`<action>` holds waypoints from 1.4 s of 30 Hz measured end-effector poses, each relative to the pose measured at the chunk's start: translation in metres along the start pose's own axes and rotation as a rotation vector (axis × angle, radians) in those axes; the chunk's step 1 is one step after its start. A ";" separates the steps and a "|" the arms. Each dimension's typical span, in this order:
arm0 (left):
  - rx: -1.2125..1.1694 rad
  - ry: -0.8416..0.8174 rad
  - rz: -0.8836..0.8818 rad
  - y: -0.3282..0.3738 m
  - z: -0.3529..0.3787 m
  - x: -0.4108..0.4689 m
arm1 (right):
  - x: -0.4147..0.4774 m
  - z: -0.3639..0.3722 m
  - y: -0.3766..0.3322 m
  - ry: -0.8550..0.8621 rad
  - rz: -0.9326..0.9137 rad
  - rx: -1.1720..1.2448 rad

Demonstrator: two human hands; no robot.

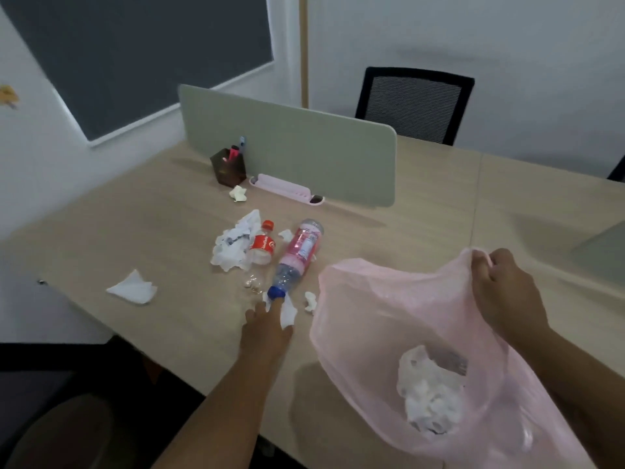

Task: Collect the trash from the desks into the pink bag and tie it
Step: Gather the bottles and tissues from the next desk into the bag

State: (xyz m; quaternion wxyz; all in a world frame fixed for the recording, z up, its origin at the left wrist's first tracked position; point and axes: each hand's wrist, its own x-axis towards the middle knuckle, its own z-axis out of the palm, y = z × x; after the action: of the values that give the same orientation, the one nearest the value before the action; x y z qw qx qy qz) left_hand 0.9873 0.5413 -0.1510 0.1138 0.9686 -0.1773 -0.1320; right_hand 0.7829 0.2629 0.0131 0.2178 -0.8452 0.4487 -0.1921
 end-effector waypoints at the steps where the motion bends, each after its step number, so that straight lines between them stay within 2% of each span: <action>1: 0.005 0.044 0.019 -0.002 0.004 0.003 | 0.002 0.004 -0.003 0.004 0.016 -0.023; 3: -0.064 0.062 0.054 -0.006 0.011 0.012 | 0.005 0.009 -0.006 0.017 0.047 -0.064; 7: -0.355 -0.021 0.122 -0.007 -0.008 0.026 | 0.006 0.013 -0.008 0.027 0.058 -0.145; 13: -0.624 0.113 0.251 0.045 -0.101 0.006 | 0.008 0.001 -0.006 0.038 0.038 -0.138; 16: -0.844 0.225 0.324 0.090 -0.145 -0.033 | 0.012 -0.012 -0.001 0.043 0.042 -0.101; 17: -0.944 0.206 0.371 0.106 -0.155 -0.049 | 0.013 -0.017 0.001 0.049 0.036 -0.091; 19: -1.016 0.029 0.505 0.133 -0.164 -0.081 | 0.013 -0.029 0.007 0.057 0.027 -0.070; 22: -0.725 -0.318 0.646 0.158 -0.153 -0.113 | 0.008 -0.045 0.016 0.053 0.011 -0.038; 24: -0.544 -0.361 0.649 0.160 -0.139 -0.115 | 0.004 -0.053 0.021 0.049 -0.002 -0.017; 25: -0.507 -0.277 0.657 0.160 -0.133 -0.117 | 0.001 -0.057 0.026 0.045 -0.014 -0.007; 26: -0.480 -0.103 0.688 0.159 -0.128 -0.115 | -0.001 -0.060 0.029 0.041 -0.032 0.000; 28: -0.379 0.409 0.733 0.153 -0.120 -0.108 | -0.003 -0.063 0.035 0.038 -0.064 0.014; 29: -0.291 0.632 0.678 0.146 -0.117 -0.098 | -0.004 -0.064 0.037 0.038 -0.066 0.019; 30: -0.224 0.760 0.577 0.140 -0.117 -0.091 | -0.003 -0.065 0.039 0.037 -0.062 0.024; 31: -0.208 0.764 0.492 0.136 -0.115 -0.084 | -0.003 -0.065 0.041 0.034 -0.058 0.027; 32: -0.249 0.674 0.431 0.135 -0.117 -0.078 | -0.001 -0.065 0.043 0.032 -0.056 0.027; 34: -0.431 0.365 0.338 0.139 -0.121 -0.059 | 0.007 -0.064 0.042 0.037 -0.058 0.031; 35: -0.445 0.256 0.308 0.144 -0.124 -0.047 | 0.015 -0.064 0.041 0.045 -0.056 0.033; 37: -0.411 0.264 0.324 0.160 -0.132 -0.020 | 0.035 -0.065 0.037 0.078 -0.052 0.033; 42: -0.499 0.343 0.394 0.227 -0.164 0.056 | 0.104 -0.079 0.019 0.207 -0.048 0.026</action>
State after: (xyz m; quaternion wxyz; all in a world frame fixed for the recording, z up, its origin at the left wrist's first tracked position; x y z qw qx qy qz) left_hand 1.0153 0.3419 0.0519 0.3982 0.8662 -0.3012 0.0178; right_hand 0.7832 0.1501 0.0816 0.1765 -0.8286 0.4458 -0.2892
